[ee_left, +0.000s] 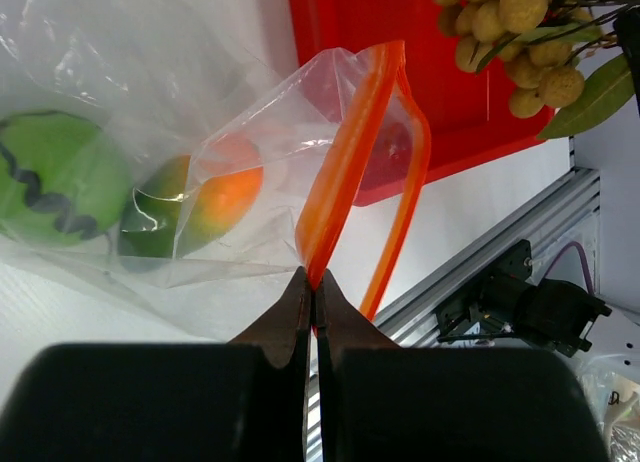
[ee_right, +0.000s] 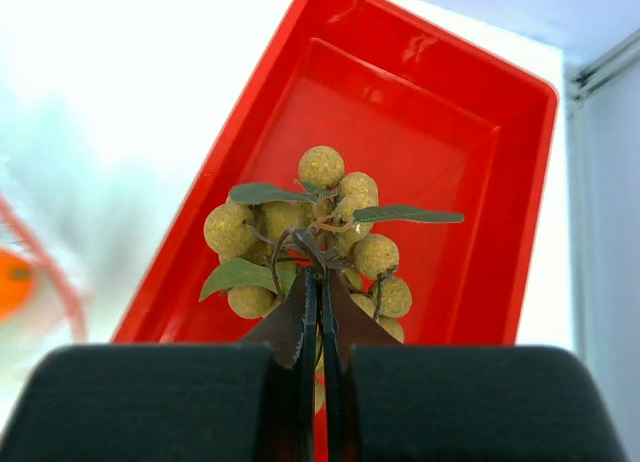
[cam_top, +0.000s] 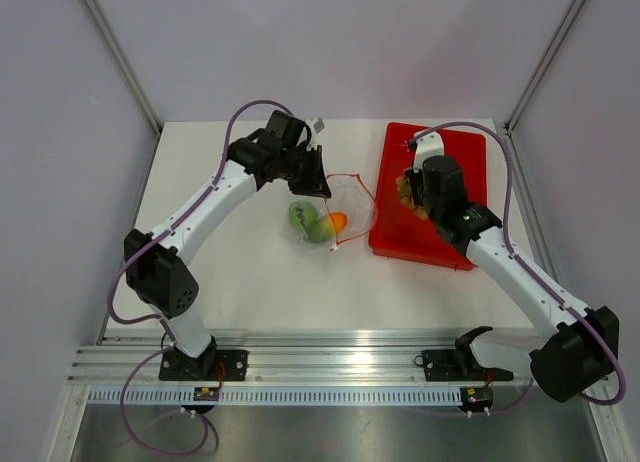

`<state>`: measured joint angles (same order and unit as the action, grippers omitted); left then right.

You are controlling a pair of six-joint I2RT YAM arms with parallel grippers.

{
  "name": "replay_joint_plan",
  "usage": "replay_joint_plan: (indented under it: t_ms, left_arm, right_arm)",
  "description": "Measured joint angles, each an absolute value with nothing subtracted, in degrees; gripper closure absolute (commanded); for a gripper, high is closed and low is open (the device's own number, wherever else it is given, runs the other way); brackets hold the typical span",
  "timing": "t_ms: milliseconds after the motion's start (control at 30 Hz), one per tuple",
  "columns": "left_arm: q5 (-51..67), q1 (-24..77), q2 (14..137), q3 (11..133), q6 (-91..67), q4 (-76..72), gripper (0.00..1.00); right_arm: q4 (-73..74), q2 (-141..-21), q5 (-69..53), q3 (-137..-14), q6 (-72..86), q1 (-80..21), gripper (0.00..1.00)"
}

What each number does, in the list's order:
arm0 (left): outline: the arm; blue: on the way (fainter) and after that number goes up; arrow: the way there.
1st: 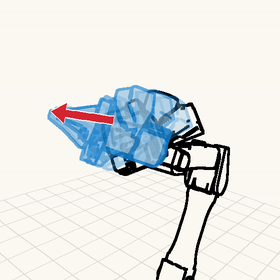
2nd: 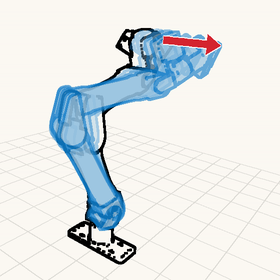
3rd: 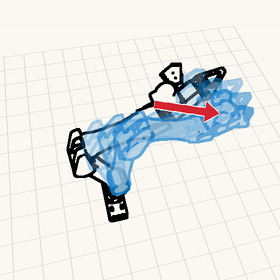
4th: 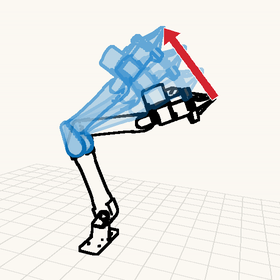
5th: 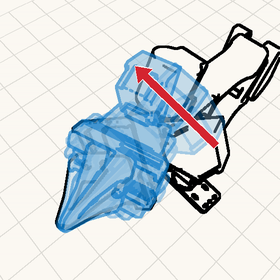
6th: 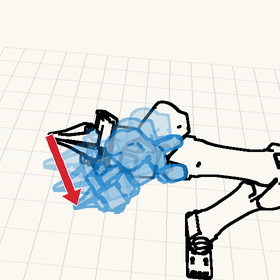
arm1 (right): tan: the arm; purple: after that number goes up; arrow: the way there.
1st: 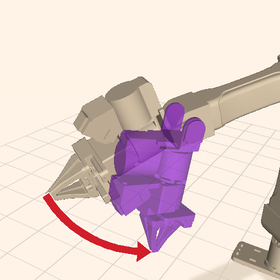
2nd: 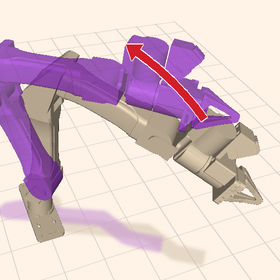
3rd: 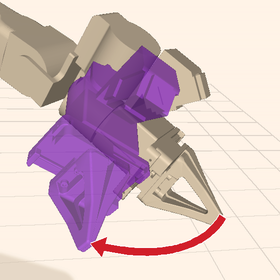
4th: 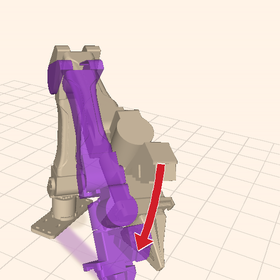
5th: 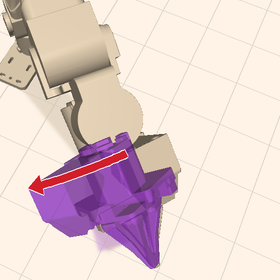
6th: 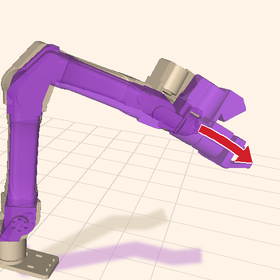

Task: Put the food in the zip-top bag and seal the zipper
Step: Pick up the fake fruit from the bin, then place the fake fruit in the zipper food storage bag.

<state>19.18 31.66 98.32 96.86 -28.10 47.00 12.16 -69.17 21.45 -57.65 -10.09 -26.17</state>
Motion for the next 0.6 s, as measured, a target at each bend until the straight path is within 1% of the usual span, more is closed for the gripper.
replay_joint_plan:
  t_ms: [100,233,400,600]
  left_arm:
    - [19.1,32.4,98.4,98.7,-28.1,47.1,1.00]
    - [19.2,32.4,98.7,100.1,-28.1,47.1,1.00]
    - [19.4,32.3,99.9,100.7,-27.9,47.5,1.00]
    - [19.5,32.2,100.9,101.2,-27.4,48.7,1.00]
  right_arm:
    - [17.0,-67.2,19.2,-59.9,-4.4,-26.2,1.00]
    - [19.6,-62.6,14.3,-60.1,4.7,-26.1,1.00]
    - [19.4,-57.9,8.8,-61.6,13.8,-26.1,1.00]
    - [19.2,-57.8,4.1,-66.7,19.8,-27.0,1.00]
